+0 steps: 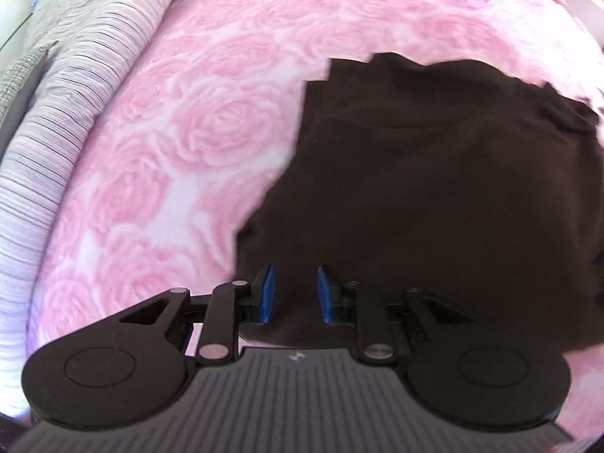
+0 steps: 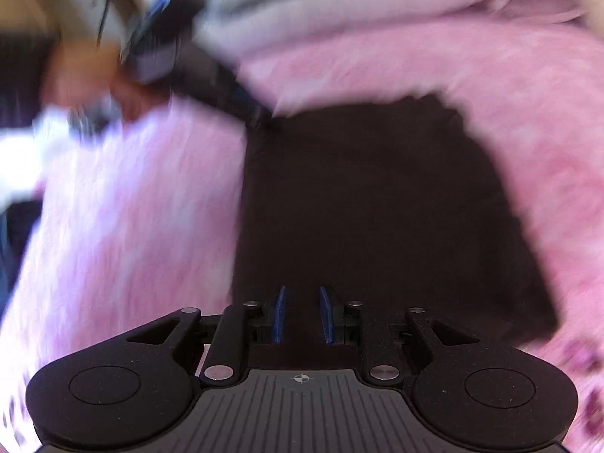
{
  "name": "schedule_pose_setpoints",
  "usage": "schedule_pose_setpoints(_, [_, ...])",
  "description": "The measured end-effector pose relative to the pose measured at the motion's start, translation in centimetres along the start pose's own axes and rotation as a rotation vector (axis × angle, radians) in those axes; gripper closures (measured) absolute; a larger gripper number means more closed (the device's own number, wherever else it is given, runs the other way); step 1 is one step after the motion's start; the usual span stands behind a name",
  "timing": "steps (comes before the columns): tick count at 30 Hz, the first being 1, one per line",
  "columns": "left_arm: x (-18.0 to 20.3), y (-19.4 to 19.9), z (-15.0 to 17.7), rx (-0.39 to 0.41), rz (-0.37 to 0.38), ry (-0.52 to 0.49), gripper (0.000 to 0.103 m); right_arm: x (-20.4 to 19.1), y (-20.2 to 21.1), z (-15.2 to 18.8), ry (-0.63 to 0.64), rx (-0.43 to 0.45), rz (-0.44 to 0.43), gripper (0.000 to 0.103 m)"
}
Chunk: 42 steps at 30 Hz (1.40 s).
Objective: Fold clothes
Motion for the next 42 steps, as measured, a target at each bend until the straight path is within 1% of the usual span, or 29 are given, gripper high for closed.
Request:
schedule_pose_setpoints(1, [0.5, -0.2, 0.6, -0.015, 0.007, -0.005, 0.081, -0.1, -0.9, 1.3, -0.019, -0.042, 0.012, 0.082])
schedule_pose_setpoints(2, [0.9, -0.7, 1.3, -0.04, 0.01, -0.016, 0.081, 0.1, -0.9, 2.0, -0.051, -0.028, 0.009, 0.082])
schedule_pose_setpoints(3, [1.1, -1.1, 1.8, -0.057, 0.007, -0.029, 0.081, 0.2, -0.5, 2.3, -0.054, -0.021, 0.007, 0.082])
schedule_pose_setpoints(5, [1.1, -0.9, 2.5, -0.066, -0.003, -0.041, 0.081, 0.5, 0.2, 2.1, -0.019, -0.043, 0.019, 0.082])
schedule_pose_setpoints(7, [1.1, 0.1, 2.7, -0.051, -0.014, -0.036, 0.081, 1.2, 1.4, 1.1, -0.02, -0.036, 0.049, 0.082])
schedule_pose_setpoints(9, [1.3, 1.3, 3.0, -0.037, -0.025, -0.05, 0.081, 2.1, 2.6, -0.3, -0.03, 0.019, 0.079, 0.082])
schedule_pose_setpoints(12, [2.4, 2.3, 3.3, -0.029, -0.026, -0.125, 0.081, 2.4, 2.6, -2.9, -0.031, 0.078, 0.106, 0.082])
schedule_pose_setpoints(14, [3.3, 2.2, 3.6, -0.028, -0.019, -0.183, 0.081, 2.3, 1.5, -4.0, -0.031, 0.097, 0.125, 0.082])
schedule_pose_setpoints(16, [3.9, 0.8, 3.9, -0.053, -0.012, -0.22, 0.082, 2.5, -0.2, -4.5, -0.035, 0.104, 0.152, 0.082])
schedule_pose_setpoints(17, [4.2, 0.0, 4.0, -0.07, -0.011, -0.233, 0.082, 2.8, -1.2, -4.4, -0.038, 0.073, 0.153, 0.082])
schedule_pose_setpoints(19, [4.7, -1.5, 4.3, -0.103, -0.008, -0.261, 0.086, 3.4, -3.0, -3.8, -0.038, -0.015, 0.139, 0.082])
schedule_pose_setpoints(20, [4.8, -1.9, 4.4, -0.115, -0.009, -0.282, 0.086, 3.8, -2.9, -4.1, -0.035, -0.013, 0.13, 0.082])
schedule_pose_setpoints(22, [4.7, -1.6, 4.1, -0.117, -0.017, -0.291, 0.083, 5.3, -1.3, -5.2, -0.049, 0.054, 0.174, 0.082])
schedule_pose_setpoints(24, [4.6, -0.8, 3.5, -0.106, -0.033, -0.276, 0.083, 7.7, -0.1, -5.7, -0.086, 0.099, 0.226, 0.082])
schedule_pose_setpoints(25, [4.7, -0.3, 3.0, -0.097, -0.04, -0.269, 0.083, 8.9, -0.2, -5.7, -0.105, 0.094, 0.24, 0.082])
schedule_pose_setpoints(26, [4.9, 0.2, 2.2, -0.078, -0.038, -0.259, 0.083, 9.9, -0.7, -5.5, -0.113, 0.068, 0.252, 0.082])
schedule_pose_setpoints(28, [6.1, 0.7, 0.0, -0.022, 0.002, -0.253, 0.083, 12.2, -2.1, -4.5, -0.126, 0.002, 0.279, 0.082])
schedule_pose_setpoints(29, [6.8, 0.8, -1.3, 0.006, 0.026, -0.256, 0.083, 13.3, -2.5, -4.1, -0.147, -0.007, 0.276, 0.082])
schedule_pose_setpoints(30, [7.6, 0.8, -2.5, 0.032, 0.049, -0.265, 0.083, 14.2, -2.3, -3.8, -0.162, 0.002, 0.266, 0.082])
schedule_pose_setpoints(33, [10.6, -0.9, -6.6, 0.081, 0.116, -0.34, 0.083, 15.5, -1.2, -3.2, -0.146, 0.041, 0.259, 0.082])
schedule_pose_setpoints(34, [11.4, -1.9, -7.8, 0.087, 0.135, -0.354, 0.083, 15.7, -1.0, -2.7, -0.158, 0.038, 0.271, 0.082])
schedule_pose_setpoints(35, [12.0, -2.9, -8.8, 0.086, 0.149, -0.365, 0.083, 16.2, -1.0, -2.2, -0.182, 0.026, 0.295, 0.082])
schedule_pose_setpoints(36, [12.5, -3.8, -9.7, 0.085, 0.161, -0.372, 0.083, 17.0, -1.1, -1.6, -0.209, 0.014, 0.322, 0.079])
schedule_pose_setpoints(38, [12.5, -5.0, -10.3, 0.074, 0.172, -0.356, 0.083, 18.4, -0.7, -1.0, -0.301, -0.006, 0.306, 0.074])
schedule_pose_setpoints(39, [12.5, -5.6, -10.7, 0.069, 0.178, -0.348, 0.082, 18.3, -0.1, -1.2, -0.292, 0.005, 0.312, 0.074])
schedule_pose_setpoints(40, [12.5, -6.2, -11.0, 0.063, 0.183, -0.34, 0.081, 17.7, 0.7, -1.6, -0.256, 0.034, 0.313, 0.074])
schedule_pose_setpoints(42, [12.2, -6.6, -11.1, 0.062, 0.193, -0.311, 0.078, 15.4, 2.0, -2.7, -0.181, 0.106, 0.261, 0.074])
Point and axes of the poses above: each gripper's, at about its wrist camera, not at the fingertips, and y roughly against the way its jaws point, x to its right, z to its underside, the point moved 7 cm from there along -y, roughly the way its jaws point, and after that the axes turned 15 degrees about z, right-handed, at the moved point
